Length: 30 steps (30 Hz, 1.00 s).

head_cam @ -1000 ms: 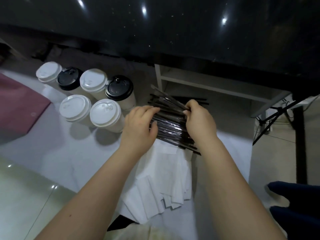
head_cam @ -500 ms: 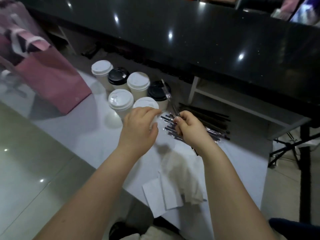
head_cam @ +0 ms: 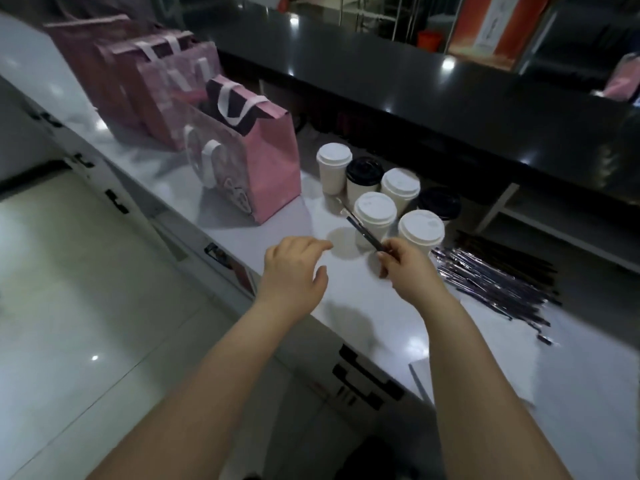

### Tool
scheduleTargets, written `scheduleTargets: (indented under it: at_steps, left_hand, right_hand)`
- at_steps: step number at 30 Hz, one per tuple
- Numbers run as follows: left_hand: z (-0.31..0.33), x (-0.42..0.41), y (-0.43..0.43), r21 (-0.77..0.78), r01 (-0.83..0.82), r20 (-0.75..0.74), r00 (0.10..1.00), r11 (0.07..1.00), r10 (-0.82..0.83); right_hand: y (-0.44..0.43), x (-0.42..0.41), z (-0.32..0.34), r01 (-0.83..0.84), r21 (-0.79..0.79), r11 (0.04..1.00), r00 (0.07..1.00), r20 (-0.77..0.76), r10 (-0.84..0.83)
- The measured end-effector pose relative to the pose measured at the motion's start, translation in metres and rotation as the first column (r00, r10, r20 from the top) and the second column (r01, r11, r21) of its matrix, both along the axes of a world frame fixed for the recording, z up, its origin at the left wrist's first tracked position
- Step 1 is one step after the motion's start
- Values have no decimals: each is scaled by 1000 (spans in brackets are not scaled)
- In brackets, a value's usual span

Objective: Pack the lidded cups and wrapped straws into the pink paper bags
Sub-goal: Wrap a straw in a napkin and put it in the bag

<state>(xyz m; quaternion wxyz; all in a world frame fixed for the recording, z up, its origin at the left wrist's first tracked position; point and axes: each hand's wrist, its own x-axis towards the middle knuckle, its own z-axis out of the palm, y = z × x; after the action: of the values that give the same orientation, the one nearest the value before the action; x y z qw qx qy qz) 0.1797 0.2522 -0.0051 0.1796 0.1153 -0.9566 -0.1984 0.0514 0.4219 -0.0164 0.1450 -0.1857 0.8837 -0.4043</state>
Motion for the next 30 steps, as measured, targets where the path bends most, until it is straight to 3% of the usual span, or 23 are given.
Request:
scheduleTargets:
  at_steps: [6,14,18,23,30]
  left_hand:
    - [5,-57,38,-37,113,16,993,993,-113]
    - [4,-167,149,17,270,-80,960,963,-267]
    - [-18,-207,192,34,334,38,941,942,-335]
    - [-47,-224,210,15,382,166,911,924,-379]
    - [-60,-227,211,30,389,261,886,921,-383]
  right_hand:
    - [48,-20,7,100,33,994,992,-78,-97]
    - [184,-115,-2,290,38,956,953,-108,-284]
    - [219,-155,-34,325,223,919,945,-100,-310]
    - [225,-187,-64,292,333,897,954,-33,-298]
    - [223,-196,-81,250,318,914,961,31,-274]
